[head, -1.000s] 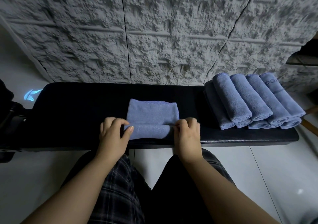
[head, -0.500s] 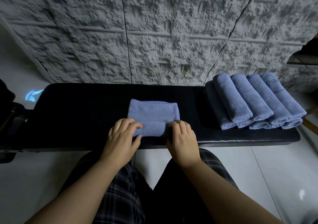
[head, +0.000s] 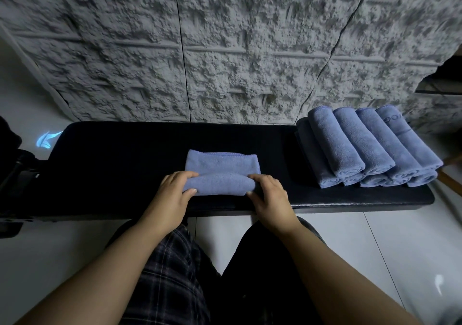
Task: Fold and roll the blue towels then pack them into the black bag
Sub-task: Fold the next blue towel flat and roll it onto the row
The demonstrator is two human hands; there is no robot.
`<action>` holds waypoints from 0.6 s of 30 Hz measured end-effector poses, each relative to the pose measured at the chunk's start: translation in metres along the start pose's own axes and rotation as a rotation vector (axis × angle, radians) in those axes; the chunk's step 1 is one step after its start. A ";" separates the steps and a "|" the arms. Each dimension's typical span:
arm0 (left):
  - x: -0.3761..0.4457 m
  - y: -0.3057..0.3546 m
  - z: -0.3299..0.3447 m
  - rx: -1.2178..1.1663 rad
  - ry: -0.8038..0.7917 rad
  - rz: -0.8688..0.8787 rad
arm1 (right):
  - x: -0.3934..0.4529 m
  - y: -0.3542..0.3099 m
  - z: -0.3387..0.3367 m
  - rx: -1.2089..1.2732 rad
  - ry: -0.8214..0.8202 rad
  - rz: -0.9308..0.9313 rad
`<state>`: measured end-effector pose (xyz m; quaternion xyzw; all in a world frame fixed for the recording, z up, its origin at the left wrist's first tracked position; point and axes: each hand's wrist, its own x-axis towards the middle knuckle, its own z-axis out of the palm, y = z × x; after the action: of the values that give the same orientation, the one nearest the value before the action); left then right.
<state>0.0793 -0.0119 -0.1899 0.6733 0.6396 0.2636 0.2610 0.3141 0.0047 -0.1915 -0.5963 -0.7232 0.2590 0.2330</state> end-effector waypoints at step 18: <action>-0.006 0.008 0.001 0.116 0.190 0.201 | 0.004 -0.016 0.004 0.015 0.016 0.358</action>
<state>0.0856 -0.0181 -0.1858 0.7198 0.6050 0.3137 0.1320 0.2988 0.0053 -0.1841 -0.7156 -0.6018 0.2971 0.1933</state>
